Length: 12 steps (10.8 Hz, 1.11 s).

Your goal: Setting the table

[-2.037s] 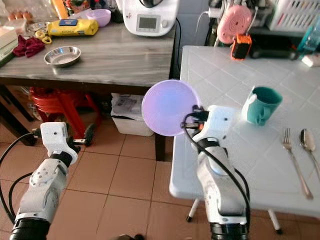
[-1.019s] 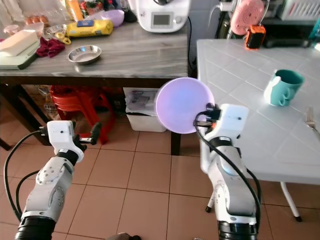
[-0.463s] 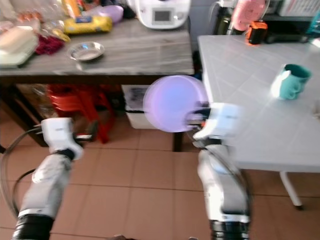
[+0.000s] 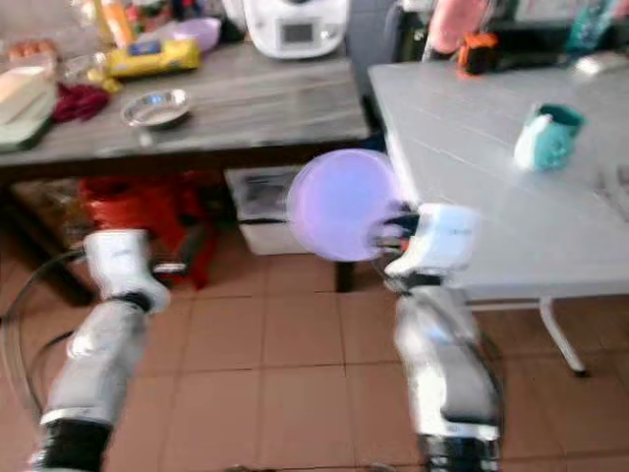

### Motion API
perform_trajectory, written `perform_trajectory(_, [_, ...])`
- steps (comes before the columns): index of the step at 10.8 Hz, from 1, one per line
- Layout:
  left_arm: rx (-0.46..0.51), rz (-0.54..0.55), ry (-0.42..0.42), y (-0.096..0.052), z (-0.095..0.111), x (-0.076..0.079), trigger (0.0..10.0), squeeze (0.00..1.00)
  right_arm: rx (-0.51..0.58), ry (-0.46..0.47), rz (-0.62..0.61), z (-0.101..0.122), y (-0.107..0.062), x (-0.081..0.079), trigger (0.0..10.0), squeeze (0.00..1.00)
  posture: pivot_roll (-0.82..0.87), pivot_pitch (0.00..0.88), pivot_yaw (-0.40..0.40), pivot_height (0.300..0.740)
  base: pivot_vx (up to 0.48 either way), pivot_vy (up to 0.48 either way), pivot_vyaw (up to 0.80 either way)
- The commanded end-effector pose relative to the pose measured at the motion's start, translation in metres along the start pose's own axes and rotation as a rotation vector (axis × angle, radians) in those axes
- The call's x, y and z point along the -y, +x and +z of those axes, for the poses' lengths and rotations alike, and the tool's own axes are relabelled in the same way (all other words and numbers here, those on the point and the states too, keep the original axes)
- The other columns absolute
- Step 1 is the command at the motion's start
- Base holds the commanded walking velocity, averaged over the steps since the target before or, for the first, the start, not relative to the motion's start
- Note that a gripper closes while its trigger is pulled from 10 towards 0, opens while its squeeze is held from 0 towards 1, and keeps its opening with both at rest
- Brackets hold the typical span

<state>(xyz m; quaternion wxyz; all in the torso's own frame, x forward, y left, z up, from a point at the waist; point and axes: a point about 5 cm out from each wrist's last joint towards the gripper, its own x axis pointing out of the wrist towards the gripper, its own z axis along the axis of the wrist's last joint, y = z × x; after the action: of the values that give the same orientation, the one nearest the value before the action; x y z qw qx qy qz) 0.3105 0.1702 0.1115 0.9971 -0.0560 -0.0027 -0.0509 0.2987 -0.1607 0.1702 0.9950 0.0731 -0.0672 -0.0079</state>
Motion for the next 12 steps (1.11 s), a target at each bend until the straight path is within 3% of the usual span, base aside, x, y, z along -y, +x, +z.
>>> perform_trajectory(1, [0.001,0.027,0.025,-0.0019,0.0020,-0.0098,10.0,0.00,0.013,0.012,0.028,0.0022,0.0010,-0.0092,10.0,0.00,-0.04,0.092,0.086,0.740,0.000,0.322,0.00])
perform_trajectory(7, [0.010,0.023,0.023,-0.0007,0.0020,-0.0055,10.0,0.00,0.024,-0.010,0.063,0.0033,0.0020,-0.0129,10.0,0.00,-0.04,0.082,0.079,0.740,0.000,0.333,0.00])
perform_trajectory(12, [0.010,0.023,0.019,-0.0010,0.0009,-0.0033,10.0,0.00,0.023,-0.013,0.066,0.0029,0.0023,-0.0125,10.0,0.00,-0.04,0.085,0.079,0.740,0.000,0.346,0.62])
